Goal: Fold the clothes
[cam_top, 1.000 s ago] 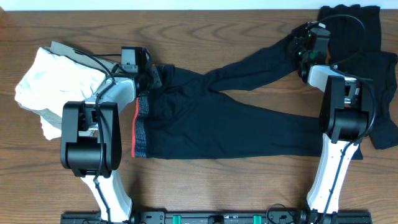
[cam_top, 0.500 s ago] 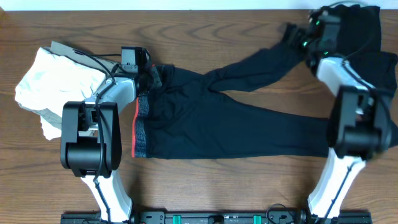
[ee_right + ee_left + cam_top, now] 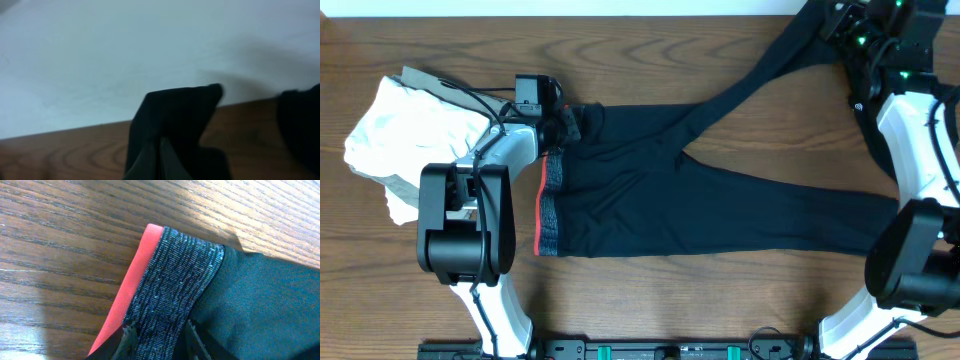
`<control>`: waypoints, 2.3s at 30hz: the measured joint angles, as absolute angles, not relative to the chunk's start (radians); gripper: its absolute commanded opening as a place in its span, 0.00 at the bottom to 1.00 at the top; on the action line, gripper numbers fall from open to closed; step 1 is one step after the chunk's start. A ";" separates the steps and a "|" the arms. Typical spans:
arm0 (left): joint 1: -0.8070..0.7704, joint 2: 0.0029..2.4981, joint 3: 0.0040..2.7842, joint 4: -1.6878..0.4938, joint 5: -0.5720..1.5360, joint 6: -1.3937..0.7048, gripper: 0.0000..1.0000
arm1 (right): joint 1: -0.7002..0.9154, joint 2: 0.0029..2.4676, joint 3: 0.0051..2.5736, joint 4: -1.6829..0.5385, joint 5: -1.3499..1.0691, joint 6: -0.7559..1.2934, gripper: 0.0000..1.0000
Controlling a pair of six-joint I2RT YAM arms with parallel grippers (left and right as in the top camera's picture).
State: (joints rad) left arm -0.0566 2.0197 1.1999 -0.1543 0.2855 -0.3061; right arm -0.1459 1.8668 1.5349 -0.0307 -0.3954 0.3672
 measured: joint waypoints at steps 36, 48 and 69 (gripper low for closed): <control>-0.060 2.016 1.206 -0.189 0.289 -0.306 0.36 | -0.226 1.970 1.525 -0.250 -0.214 0.435 0.20; -0.061 2.015 1.206 -0.194 0.289 -0.306 0.36 | -0.078 2.159 1.526 0.043 -0.096 0.419 0.41; -0.061 2.014 1.206 -0.195 0.289 -0.306 0.36 | -0.075 2.340 1.524 0.166 -0.094 0.479 0.01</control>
State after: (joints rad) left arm -0.0608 2.0140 1.2057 -0.1951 0.2893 -0.3058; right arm -0.0753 2.3402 1.5238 0.1661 -0.0944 0.4789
